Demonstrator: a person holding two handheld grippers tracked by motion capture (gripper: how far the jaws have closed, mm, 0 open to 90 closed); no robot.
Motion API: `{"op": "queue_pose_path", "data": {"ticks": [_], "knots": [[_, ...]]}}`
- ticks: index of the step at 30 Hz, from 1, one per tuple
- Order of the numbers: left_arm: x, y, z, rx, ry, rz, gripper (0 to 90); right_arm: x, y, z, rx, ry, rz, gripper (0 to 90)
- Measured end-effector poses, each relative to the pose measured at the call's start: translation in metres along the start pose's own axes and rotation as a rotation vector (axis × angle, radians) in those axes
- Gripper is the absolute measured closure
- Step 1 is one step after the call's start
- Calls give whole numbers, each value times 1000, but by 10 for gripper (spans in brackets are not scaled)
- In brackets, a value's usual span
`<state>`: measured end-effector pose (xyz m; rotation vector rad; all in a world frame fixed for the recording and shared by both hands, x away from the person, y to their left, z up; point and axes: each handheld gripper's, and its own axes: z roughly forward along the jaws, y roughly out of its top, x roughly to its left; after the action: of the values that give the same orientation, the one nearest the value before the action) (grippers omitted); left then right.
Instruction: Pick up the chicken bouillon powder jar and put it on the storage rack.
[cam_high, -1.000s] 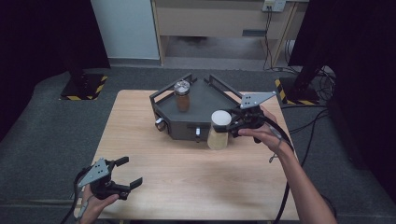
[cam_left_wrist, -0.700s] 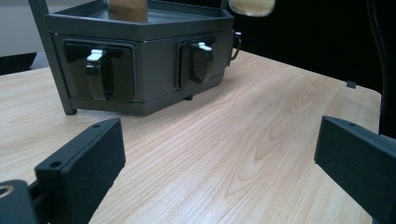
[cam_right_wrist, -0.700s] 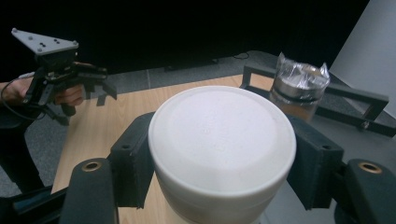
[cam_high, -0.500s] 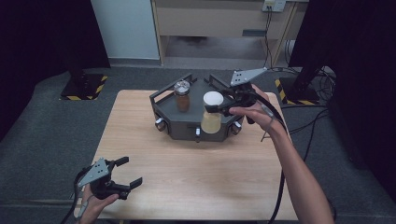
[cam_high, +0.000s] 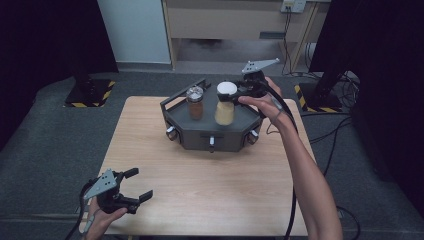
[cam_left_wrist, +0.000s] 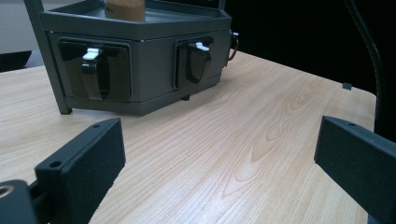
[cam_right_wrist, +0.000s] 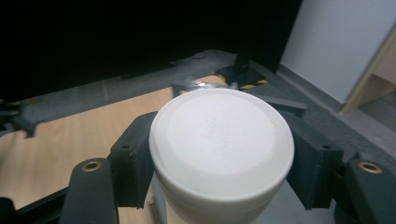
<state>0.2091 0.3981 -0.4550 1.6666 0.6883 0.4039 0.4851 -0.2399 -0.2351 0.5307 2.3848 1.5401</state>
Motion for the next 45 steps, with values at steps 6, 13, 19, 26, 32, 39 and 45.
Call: {"op": "queue_pose_path", "data": {"ticks": [6,13,19,26,32,39,45], "knots": [[0,0,0,4,4,1,11,0,-2,8,-14,-97,25,343],[0,0,0,5,4,3,12,-2,-5,16,-13,-166,60,342],[1,0,0,7,2,0,11,-3,-6,18,-6,-171,59,342],[2,0,-1,5,3,1,11,-3,-11,25,3,-184,71,343],[2,0,-1,5,4,3,11,-3,-13,32,36,-191,65,343],[3,0,-1,3,5,-1,11,-3,-12,36,55,-192,58,343],[2,0,-2,0,6,0,11,-3,-17,36,44,-196,67,342]]}}
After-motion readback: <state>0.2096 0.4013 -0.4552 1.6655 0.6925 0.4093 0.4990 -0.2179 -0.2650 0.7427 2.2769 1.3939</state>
